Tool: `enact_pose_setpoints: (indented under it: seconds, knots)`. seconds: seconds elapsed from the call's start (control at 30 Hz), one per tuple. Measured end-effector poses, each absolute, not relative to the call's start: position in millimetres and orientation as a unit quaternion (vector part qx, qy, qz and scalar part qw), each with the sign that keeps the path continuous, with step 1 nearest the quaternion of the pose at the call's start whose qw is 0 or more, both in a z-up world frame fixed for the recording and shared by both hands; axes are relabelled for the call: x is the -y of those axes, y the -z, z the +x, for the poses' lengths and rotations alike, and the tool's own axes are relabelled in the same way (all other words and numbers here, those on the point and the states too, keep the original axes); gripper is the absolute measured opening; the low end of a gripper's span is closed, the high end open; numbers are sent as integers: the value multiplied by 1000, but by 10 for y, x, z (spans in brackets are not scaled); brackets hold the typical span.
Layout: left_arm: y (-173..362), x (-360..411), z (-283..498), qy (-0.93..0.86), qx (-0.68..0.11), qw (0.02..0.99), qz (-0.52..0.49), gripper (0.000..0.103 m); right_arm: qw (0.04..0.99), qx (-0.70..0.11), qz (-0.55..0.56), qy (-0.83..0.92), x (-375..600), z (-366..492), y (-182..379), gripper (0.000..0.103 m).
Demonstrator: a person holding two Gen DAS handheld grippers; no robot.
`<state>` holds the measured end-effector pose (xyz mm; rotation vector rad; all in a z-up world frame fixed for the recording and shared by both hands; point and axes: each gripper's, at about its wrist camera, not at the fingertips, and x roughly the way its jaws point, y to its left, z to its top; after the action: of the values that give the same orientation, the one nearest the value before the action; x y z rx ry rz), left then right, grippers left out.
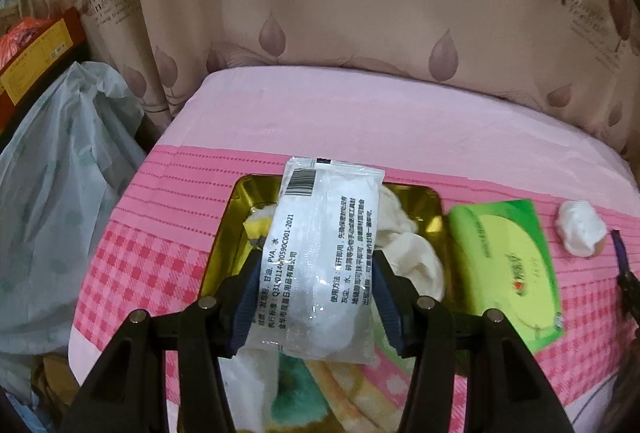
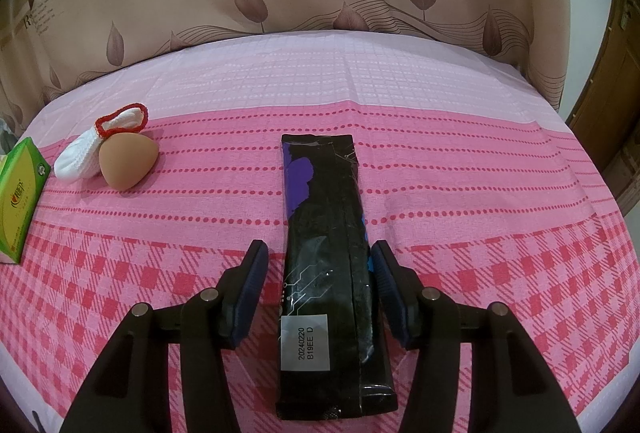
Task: Organize soft objects
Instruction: 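Carry the clear packet over the gold tin with the left tool, then open the left tool to drop the clear packet into the tin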
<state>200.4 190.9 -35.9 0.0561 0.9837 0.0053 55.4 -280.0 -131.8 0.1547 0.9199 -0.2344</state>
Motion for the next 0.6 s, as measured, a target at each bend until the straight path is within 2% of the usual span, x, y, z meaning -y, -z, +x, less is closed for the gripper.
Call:
enact_pose_setpoints:
  seconds: [0.6]
  knots:
    - [693,-2013,2349,-32,-518,854,33,56,886,-443,74,114,2805,552,1318,51]
